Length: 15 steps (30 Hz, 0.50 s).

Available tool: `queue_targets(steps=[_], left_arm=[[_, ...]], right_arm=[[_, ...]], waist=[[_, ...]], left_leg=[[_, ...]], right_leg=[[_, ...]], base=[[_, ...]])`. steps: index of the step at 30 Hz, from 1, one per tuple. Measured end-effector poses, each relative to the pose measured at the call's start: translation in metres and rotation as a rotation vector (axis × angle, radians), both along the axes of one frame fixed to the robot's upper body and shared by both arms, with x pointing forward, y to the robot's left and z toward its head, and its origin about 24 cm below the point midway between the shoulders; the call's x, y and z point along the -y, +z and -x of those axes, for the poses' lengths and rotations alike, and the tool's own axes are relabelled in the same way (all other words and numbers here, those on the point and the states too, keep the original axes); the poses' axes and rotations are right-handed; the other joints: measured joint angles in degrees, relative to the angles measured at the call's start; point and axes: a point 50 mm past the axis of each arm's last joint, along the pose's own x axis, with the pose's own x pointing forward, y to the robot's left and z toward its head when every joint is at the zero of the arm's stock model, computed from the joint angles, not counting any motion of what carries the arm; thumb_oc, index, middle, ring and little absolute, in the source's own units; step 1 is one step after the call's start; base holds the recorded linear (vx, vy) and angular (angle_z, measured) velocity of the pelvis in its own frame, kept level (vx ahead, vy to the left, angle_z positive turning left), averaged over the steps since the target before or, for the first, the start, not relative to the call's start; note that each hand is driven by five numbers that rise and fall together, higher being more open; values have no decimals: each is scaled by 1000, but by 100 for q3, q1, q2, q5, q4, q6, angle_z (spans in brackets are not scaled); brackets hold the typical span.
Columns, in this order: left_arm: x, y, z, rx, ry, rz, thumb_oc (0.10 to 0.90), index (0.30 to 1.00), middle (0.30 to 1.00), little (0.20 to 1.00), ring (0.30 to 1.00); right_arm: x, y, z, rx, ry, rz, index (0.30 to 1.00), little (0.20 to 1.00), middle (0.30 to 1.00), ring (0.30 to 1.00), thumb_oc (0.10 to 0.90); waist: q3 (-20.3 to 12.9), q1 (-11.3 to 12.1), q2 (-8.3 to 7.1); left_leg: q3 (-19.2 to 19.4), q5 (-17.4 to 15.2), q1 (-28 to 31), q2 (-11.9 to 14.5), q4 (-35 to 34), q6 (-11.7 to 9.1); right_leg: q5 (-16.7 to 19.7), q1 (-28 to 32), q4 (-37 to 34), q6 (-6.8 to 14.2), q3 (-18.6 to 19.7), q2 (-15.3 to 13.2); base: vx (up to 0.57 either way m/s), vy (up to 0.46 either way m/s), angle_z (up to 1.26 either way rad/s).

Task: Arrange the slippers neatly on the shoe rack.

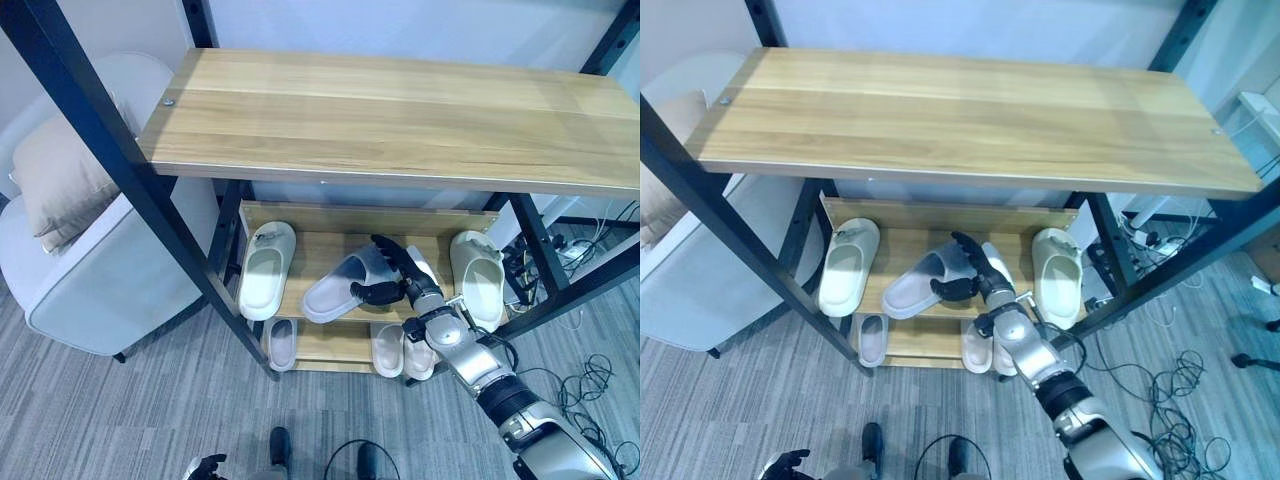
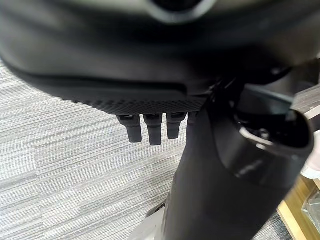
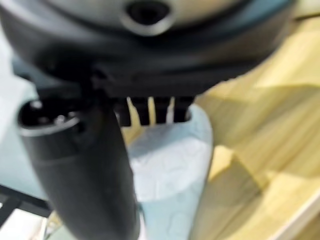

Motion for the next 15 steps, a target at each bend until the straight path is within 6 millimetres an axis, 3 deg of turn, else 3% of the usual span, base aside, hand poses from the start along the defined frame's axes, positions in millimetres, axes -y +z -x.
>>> queue_targets(steps=[15], left_arm=[[3, -1, 2, -5, 2, 7, 800, 900, 900, 900, 900]], right_arm=[[15, 0, 2, 37, -73, 83, 300, 300, 300, 300, 400]], waist=[[-68, -22, 108]], left_leg=[[-4, 1, 70, 2, -12, -7]], right_leg=[[1, 65, 0, -2, -2, 0]], base=[[0, 0, 0]])
